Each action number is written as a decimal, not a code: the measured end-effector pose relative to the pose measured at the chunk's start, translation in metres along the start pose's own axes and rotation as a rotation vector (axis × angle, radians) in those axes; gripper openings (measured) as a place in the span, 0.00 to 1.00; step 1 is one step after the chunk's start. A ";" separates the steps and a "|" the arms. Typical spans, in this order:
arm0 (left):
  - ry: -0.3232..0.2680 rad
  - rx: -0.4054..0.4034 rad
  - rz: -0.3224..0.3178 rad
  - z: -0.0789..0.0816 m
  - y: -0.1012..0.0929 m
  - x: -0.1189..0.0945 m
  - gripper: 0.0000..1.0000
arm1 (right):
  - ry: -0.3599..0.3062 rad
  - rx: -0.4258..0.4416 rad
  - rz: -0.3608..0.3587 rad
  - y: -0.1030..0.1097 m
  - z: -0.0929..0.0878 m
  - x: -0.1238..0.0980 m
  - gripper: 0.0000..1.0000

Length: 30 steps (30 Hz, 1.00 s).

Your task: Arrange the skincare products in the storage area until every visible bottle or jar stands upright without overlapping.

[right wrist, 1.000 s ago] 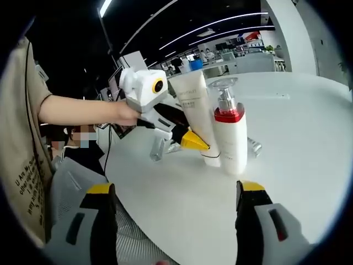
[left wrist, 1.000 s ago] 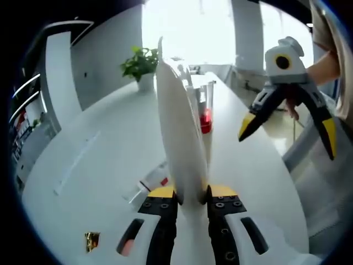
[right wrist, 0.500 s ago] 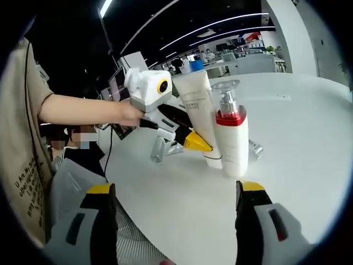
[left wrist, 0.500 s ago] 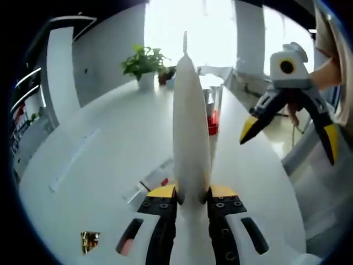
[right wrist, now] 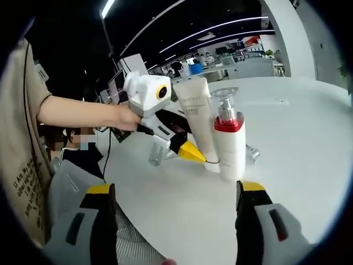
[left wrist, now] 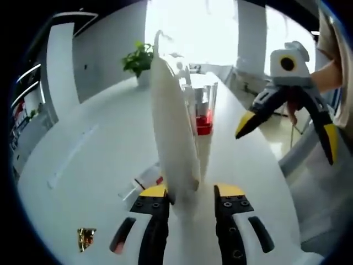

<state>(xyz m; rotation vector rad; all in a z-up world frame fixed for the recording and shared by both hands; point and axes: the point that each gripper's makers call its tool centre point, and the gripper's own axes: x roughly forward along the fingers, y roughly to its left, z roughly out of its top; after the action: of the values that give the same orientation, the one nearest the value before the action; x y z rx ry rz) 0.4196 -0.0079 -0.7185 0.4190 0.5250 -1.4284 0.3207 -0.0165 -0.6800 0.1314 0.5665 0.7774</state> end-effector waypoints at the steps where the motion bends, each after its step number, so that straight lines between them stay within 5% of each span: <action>1: 0.002 -0.006 0.011 0.000 0.001 -0.001 0.33 | 0.001 -0.001 -0.004 0.000 0.000 -0.001 0.90; 9: 0.017 -0.062 0.048 -0.002 -0.001 -0.013 0.52 | -0.004 -0.005 -0.021 0.001 0.000 -0.007 0.90; 19: 0.077 -0.216 0.115 -0.030 -0.012 -0.032 0.80 | -0.009 -0.032 -0.018 0.014 0.004 -0.009 0.91; 30: 0.044 -0.339 0.169 -0.038 -0.036 -0.057 0.87 | -0.025 -0.052 -0.029 0.024 0.007 -0.018 0.93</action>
<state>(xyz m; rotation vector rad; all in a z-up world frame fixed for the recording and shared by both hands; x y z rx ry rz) 0.3772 0.0563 -0.7157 0.2169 0.7364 -1.1436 0.2986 -0.0111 -0.6587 0.0849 0.5236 0.7603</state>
